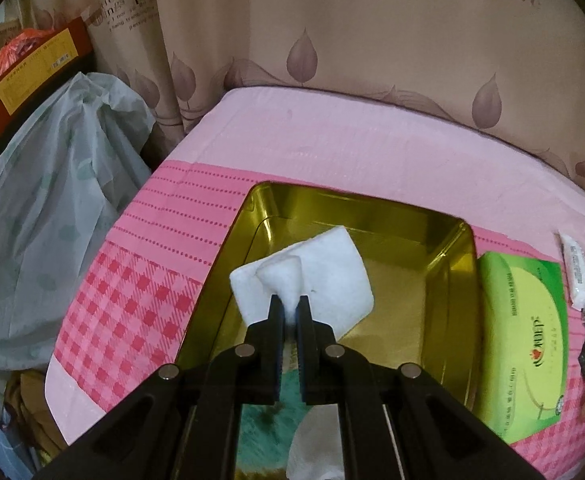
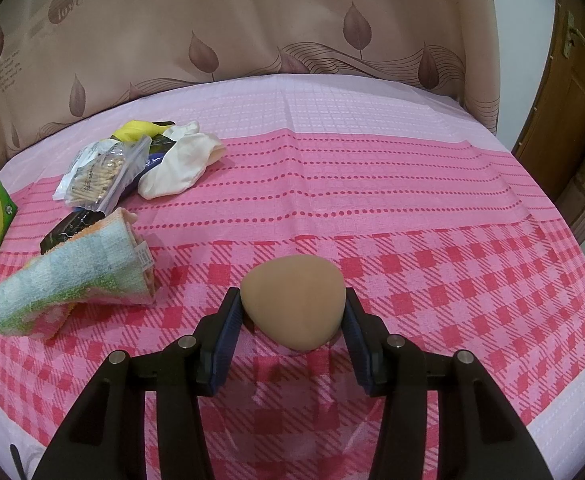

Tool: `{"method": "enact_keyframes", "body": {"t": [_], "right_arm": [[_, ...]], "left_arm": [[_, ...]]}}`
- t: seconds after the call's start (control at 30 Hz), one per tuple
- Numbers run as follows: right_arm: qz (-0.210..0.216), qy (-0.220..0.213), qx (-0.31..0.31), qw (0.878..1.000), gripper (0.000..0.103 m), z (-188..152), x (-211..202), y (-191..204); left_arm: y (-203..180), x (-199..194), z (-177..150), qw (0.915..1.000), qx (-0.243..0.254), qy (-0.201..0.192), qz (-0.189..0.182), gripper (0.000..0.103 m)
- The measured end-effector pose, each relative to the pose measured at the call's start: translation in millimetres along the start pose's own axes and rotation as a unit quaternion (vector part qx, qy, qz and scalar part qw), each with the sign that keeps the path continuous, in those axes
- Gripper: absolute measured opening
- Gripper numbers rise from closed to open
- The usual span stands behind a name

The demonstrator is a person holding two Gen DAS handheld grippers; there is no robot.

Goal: Organize soft objects
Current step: 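Carry the cotton pad into the gold tin and open the left tool, then lift the left tool up out of the tin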

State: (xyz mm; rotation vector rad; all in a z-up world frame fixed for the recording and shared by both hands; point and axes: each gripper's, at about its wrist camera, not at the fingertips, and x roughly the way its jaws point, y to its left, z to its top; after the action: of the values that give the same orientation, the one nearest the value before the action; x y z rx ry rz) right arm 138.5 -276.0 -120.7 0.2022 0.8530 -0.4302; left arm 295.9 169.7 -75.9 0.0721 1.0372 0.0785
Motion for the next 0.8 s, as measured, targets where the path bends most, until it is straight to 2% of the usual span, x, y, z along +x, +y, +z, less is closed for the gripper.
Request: {"method": "enact_keyframes", "body": {"t": [0.3,0.37,0.43,0.5,0.67,0.8], "right_arm": [[-0.002,0.001,-0.001,1.000,0.045,1,1,5],[-0.003,0.001,-0.001,1.000,0.045,1,1,5],[-0.004,0.001,-0.001,1.000,0.045,1,1,7],[-0.004,0.001,-0.002,1.000,0.045,2,1,9],[-0.005,0.002,-0.001,1.000,0.045,2,1,9],[-0.008,0.002,-0.001,1.000,0.045,3,2,15]], "left_arm": [[4,6,-3,0.9999,-0.004,0.009,-0.004,0.011],[5,4,-4,0.9999,-0.003,0.008,-0.005,0.019],[5,0,-4,1.0000,-0.003,0.005,-0.007,0.032],[6,-6,-5,1.0000,-0.002,-0.001,-0.010,0.038],[11,-27,-7,0.9998,-0.007,-0.014,-0.009,0.040],[17,-54,-20,0.9991,-0.011,-0.042,0.006,0.043]]}}
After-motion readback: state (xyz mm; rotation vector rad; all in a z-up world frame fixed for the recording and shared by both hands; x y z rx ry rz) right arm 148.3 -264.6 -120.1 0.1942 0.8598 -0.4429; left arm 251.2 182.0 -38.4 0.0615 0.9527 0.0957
